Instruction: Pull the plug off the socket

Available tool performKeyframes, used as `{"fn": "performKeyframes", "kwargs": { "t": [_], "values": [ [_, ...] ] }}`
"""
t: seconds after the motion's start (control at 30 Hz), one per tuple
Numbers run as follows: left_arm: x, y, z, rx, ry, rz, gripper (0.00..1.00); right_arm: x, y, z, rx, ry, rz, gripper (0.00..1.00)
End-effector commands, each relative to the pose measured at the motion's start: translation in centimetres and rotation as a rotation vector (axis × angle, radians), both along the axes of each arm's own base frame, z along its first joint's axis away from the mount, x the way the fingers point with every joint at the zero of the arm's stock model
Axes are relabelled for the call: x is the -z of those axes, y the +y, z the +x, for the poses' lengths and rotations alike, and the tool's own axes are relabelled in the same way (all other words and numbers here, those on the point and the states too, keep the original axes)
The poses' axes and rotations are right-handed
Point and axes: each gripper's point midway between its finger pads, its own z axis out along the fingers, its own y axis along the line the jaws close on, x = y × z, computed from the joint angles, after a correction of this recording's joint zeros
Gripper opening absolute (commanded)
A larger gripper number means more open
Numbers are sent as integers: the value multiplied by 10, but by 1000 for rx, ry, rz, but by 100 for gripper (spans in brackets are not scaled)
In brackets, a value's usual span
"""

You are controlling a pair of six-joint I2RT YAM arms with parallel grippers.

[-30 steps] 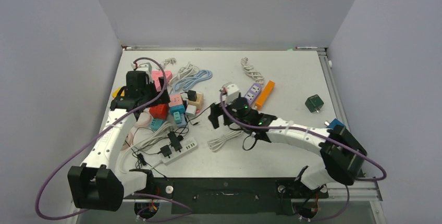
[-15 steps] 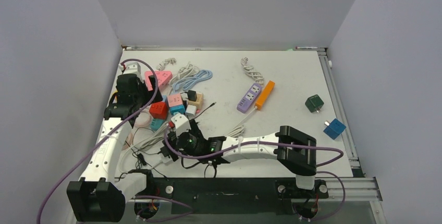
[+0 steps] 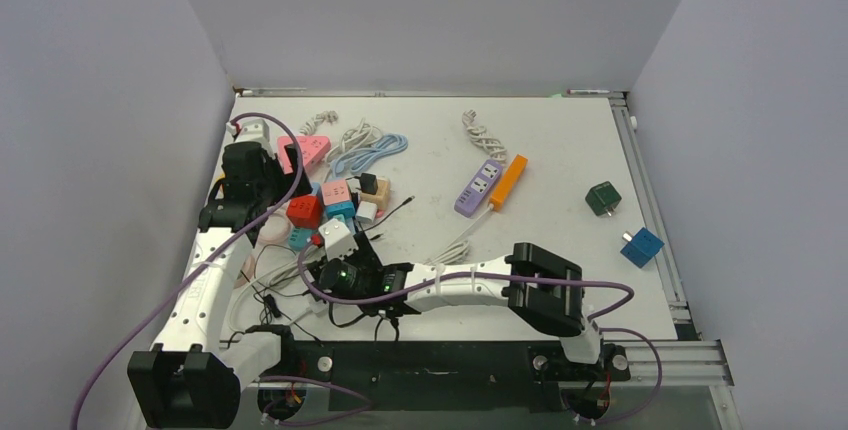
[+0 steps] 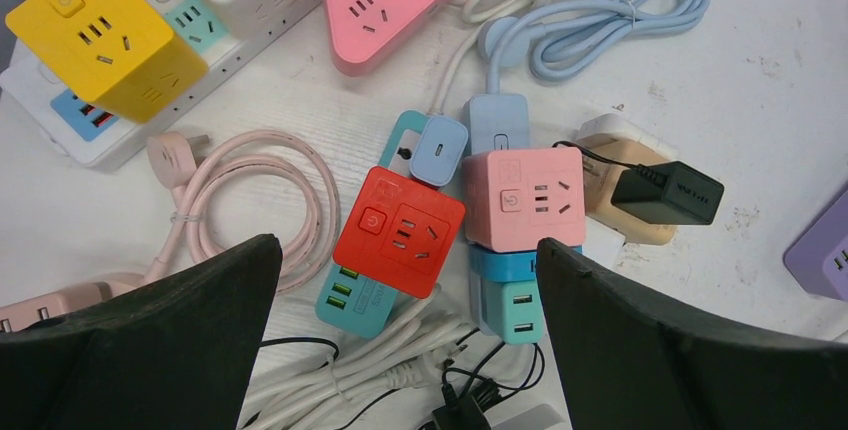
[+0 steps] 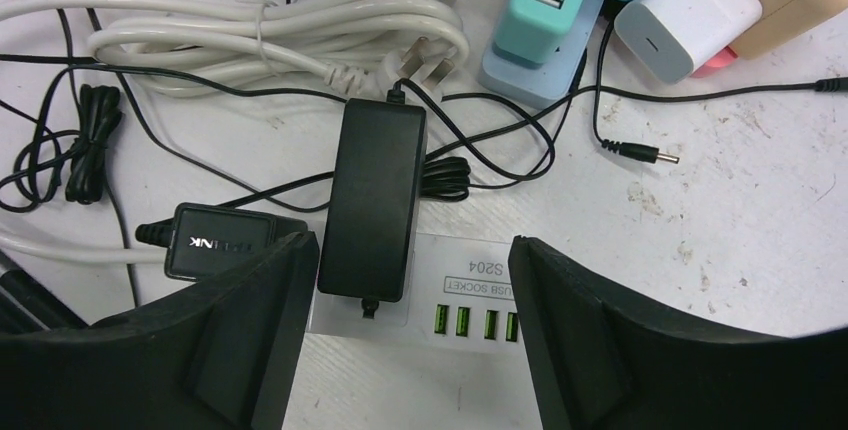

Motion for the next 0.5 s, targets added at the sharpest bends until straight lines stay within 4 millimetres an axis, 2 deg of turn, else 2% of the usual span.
{"fn": "performKeyframes", "kwargs": {
  "t": [0.0, 0.23, 0.47],
  "values": [
    [-14, -2, 5, 11, -62, -9, 96, -7, 7, 6, 25, -27, 0, 70],
    [-11, -3, 6, 13, -56, -10, 96, -2, 13, 5, 13, -43, -22, 65],
    [-9, -3, 6, 16, -47, -11, 96, 7, 17, 6, -1, -50, -56, 44]
  ]
}}
